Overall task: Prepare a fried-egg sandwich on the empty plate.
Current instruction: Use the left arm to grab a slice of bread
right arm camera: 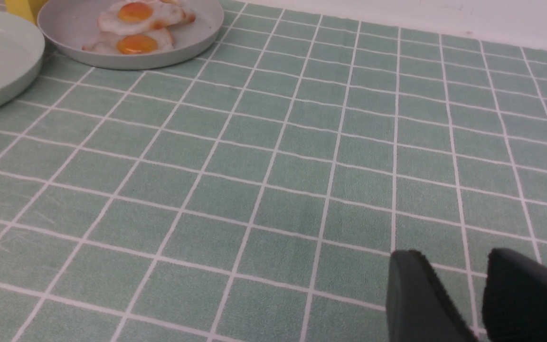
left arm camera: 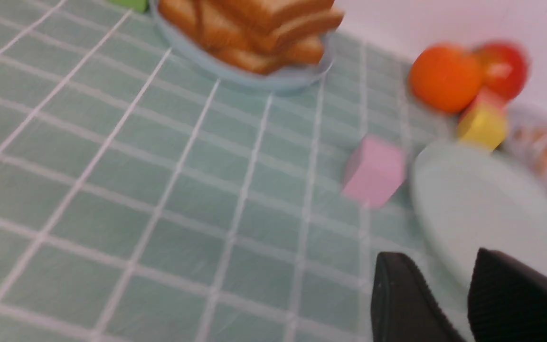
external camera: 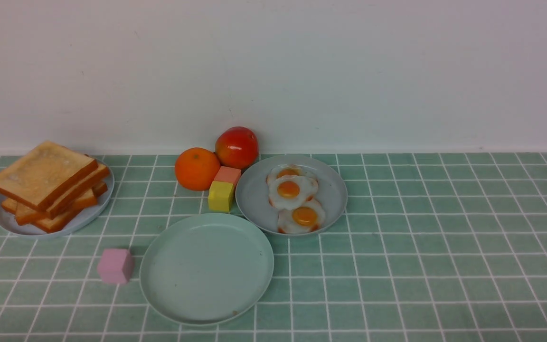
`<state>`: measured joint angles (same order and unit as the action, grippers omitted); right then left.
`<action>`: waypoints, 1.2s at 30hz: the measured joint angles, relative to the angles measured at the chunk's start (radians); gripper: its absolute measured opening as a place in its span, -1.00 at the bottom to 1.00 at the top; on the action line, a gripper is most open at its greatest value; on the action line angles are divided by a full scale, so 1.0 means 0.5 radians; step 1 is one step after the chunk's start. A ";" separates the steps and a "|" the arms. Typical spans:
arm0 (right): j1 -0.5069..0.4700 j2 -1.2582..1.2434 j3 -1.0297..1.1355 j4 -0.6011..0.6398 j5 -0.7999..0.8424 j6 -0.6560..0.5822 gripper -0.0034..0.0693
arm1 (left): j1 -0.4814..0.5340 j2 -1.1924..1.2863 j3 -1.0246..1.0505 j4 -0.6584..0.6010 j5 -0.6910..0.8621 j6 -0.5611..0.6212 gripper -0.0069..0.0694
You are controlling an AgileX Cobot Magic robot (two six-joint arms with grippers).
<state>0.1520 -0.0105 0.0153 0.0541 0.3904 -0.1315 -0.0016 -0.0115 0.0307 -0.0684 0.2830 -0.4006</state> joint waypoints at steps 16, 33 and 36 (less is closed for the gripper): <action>0.000 0.000 0.000 0.000 0.000 0.000 -0.25 | 0.000 0.091 -0.197 -0.571 -0.513 -0.415 -0.56; 0.000 0.000 0.020 0.751 -0.446 0.488 -0.25 | -0.368 1.715 -1.616 -0.468 1.092 0.824 -0.85; 0.000 0.000 0.020 0.968 -0.603 0.577 -0.25 | -0.381 1.929 -1.685 -0.464 1.020 0.837 -0.85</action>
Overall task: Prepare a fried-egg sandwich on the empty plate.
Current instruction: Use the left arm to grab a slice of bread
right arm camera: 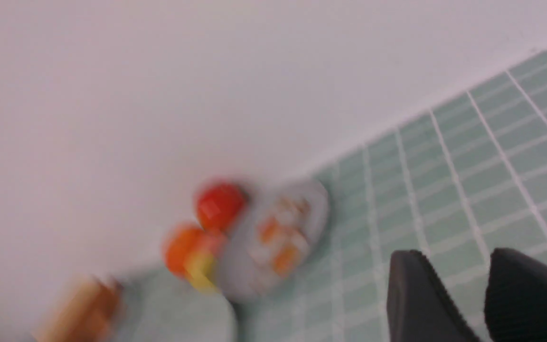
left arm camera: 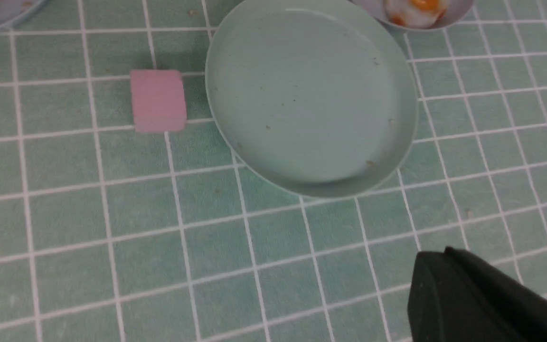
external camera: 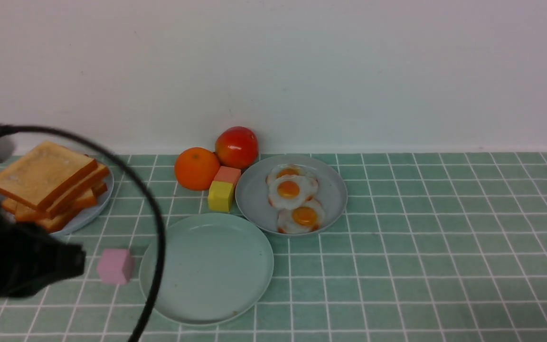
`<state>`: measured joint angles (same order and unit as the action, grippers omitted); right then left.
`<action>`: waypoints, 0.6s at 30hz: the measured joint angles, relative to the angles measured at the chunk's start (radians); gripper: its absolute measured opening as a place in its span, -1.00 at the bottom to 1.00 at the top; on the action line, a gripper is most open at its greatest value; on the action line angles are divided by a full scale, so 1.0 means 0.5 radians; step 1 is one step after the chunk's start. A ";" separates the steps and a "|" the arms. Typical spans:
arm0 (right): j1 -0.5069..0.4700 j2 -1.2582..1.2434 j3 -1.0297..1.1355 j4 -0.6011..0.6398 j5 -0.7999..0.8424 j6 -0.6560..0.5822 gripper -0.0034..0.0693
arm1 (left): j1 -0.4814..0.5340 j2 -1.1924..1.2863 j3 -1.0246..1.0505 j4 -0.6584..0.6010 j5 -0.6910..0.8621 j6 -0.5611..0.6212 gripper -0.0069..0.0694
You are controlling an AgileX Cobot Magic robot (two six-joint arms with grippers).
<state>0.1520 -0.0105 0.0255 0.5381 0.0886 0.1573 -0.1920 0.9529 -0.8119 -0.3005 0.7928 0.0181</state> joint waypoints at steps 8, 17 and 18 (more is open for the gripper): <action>0.033 0.272 -0.613 0.017 0.669 -0.205 -0.55 | 0.000 0.703 -0.480 0.414 -0.002 -0.075 -0.85; 0.112 1.151 -1.690 -0.360 1.915 -0.626 -0.91 | 0.201 1.359 -1.114 0.656 0.089 -0.232 -0.85; 0.157 1.197 -1.737 -0.380 1.940 -0.632 -0.91 | 0.241 1.394 -1.143 0.664 0.083 -0.232 -0.85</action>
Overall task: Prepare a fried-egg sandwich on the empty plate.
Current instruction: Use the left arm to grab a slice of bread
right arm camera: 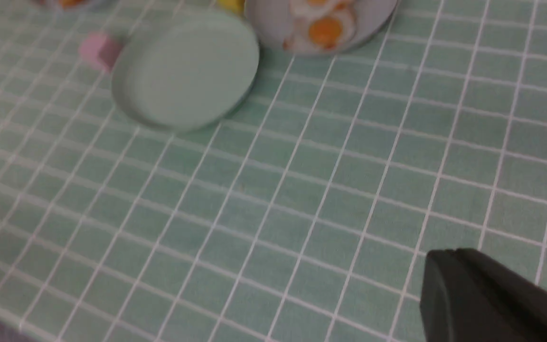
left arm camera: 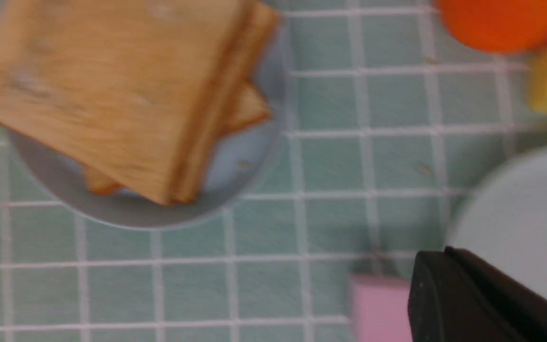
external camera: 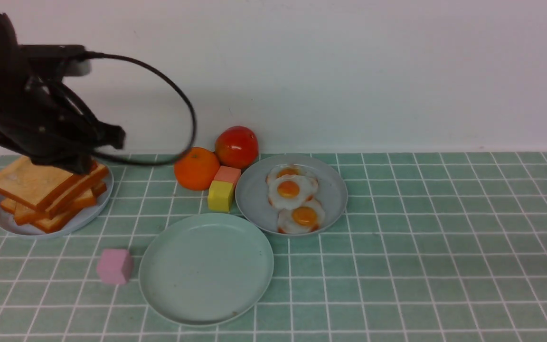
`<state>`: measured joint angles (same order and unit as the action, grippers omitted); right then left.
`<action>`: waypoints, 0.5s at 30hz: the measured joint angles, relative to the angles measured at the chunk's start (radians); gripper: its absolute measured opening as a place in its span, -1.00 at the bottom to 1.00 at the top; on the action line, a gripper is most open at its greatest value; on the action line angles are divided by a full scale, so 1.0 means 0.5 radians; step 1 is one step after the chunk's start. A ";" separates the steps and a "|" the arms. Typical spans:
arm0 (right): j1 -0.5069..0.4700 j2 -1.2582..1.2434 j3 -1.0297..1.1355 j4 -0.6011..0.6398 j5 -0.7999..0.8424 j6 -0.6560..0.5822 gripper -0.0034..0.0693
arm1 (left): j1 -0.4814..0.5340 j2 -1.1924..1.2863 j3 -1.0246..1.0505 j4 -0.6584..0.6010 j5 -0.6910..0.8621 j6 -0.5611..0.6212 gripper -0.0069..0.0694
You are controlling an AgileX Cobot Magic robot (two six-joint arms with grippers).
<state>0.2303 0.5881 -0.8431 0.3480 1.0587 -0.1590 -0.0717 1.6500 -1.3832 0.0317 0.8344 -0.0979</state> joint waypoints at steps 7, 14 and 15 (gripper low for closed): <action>0.136 0.097 -0.076 -0.040 -0.078 -0.029 -0.91 | 0.160 0.247 -0.050 0.352 -0.087 0.095 -0.72; 0.138 0.097 -0.078 -0.045 -0.094 -0.036 -0.90 | 0.160 0.386 -0.050 0.736 -0.220 0.054 0.03; 0.138 0.097 -0.078 -0.045 -0.096 -0.036 -0.89 | 0.160 0.405 -0.053 0.736 -0.247 0.042 0.13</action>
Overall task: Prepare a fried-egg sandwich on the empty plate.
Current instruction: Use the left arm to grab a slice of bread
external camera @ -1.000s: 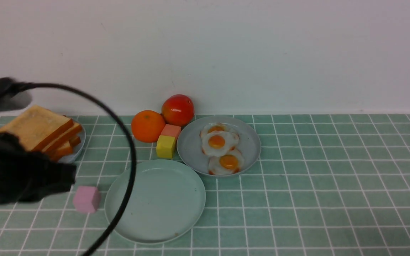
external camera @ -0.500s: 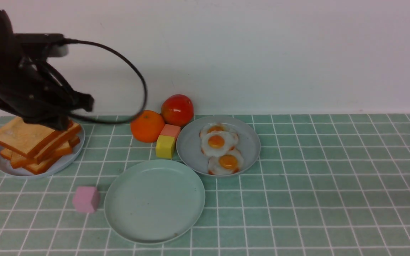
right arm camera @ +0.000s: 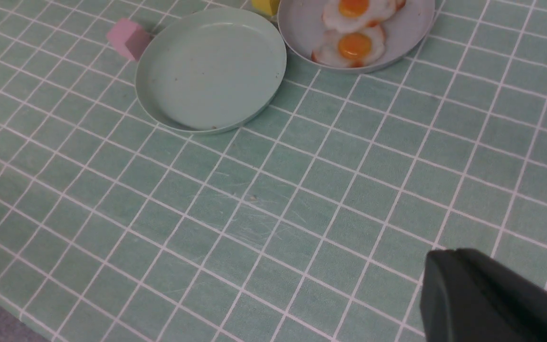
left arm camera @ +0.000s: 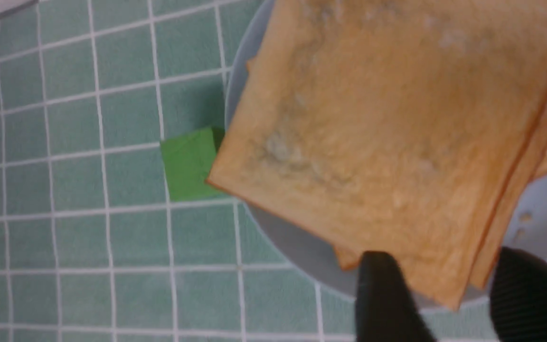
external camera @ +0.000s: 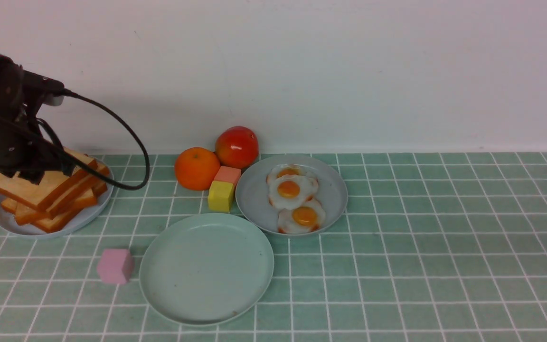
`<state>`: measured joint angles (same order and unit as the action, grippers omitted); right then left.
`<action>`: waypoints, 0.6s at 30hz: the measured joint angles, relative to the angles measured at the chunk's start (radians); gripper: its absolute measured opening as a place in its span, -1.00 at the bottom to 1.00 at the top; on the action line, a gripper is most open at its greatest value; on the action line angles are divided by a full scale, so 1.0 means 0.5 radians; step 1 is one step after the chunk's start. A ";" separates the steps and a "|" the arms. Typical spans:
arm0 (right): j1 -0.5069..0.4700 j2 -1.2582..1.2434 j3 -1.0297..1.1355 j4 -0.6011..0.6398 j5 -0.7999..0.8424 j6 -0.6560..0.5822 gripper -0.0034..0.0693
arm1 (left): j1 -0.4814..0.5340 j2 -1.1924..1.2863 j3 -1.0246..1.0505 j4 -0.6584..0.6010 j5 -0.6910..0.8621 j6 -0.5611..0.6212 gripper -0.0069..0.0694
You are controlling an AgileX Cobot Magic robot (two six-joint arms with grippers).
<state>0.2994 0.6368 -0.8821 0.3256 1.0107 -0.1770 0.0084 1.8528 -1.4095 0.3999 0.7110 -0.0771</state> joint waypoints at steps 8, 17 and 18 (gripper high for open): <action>0.000 0.000 0.000 0.087 0.000 0.000 -0.89 | 0.000 0.198 -0.004 -0.056 -0.088 0.031 0.40; 0.000 0.000 0.000 0.326 -0.002 -0.005 -0.87 | 0.000 0.283 -0.028 -0.046 -0.129 0.009 0.17; 0.000 0.000 0.000 0.331 -0.002 -0.022 -0.87 | 0.000 0.283 -0.030 -0.050 -0.122 0.009 0.10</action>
<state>0.2994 0.6368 -0.8821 0.4910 1.0095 -0.1880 0.0084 1.9942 -1.4243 0.3747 0.6502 -0.0726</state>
